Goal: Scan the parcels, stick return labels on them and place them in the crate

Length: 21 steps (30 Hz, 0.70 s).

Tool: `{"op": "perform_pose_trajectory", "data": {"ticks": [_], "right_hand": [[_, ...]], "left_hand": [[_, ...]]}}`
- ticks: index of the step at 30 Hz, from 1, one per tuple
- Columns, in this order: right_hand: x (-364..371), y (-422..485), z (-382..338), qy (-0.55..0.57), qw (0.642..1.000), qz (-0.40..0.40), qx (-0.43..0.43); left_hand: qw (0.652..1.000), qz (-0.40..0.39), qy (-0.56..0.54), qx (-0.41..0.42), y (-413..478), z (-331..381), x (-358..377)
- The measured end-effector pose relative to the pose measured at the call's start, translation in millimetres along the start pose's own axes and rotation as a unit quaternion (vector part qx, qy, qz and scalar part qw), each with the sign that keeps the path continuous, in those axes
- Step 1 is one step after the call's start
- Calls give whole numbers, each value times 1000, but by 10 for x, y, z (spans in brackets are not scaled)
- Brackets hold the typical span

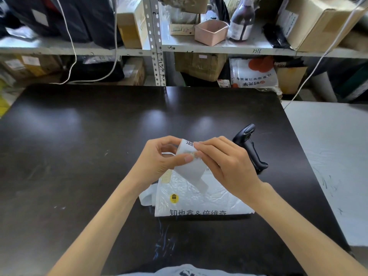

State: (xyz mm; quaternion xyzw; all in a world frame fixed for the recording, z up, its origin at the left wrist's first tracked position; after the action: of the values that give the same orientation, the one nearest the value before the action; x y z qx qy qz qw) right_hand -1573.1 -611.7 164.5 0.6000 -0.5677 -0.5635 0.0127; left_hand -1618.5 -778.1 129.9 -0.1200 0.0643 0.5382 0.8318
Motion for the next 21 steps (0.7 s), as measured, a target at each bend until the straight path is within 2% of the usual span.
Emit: {"op": "perform_pose_trajectory", "data": {"ticks": [3,5,8,16,21], "right_hand": [[-6,20,-10,-27,999,-30,-20],[-19,31,3,-10,999,-36,-2],[-42,41,26,20,999,-28,34],[-57,99,-33,77,995,-18,60],[-31,131,-53,15,998,-48,40]], "left_hand": [[1000,-3,0,-4,-14,-4,6],[1000,-4,-3,-4,-20,-2,0],[1000,-8,4,-4,-29,12,8],[1000,8,9,-26,-21,29,25],[999,10,22,-34,12,4,27]]}}
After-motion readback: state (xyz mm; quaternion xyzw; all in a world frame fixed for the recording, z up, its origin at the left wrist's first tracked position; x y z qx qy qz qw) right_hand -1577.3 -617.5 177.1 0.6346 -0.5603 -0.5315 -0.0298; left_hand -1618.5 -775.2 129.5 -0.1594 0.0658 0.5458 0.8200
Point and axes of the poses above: each hand's wrist, its own y-axis towards the middle knuckle, its own x-axis out of the palm, z = x × y, the point moved 4 cm from there along y, towards the middle knuckle, and after that the axes turned 11 degrees about y, right-handed, at the moved point
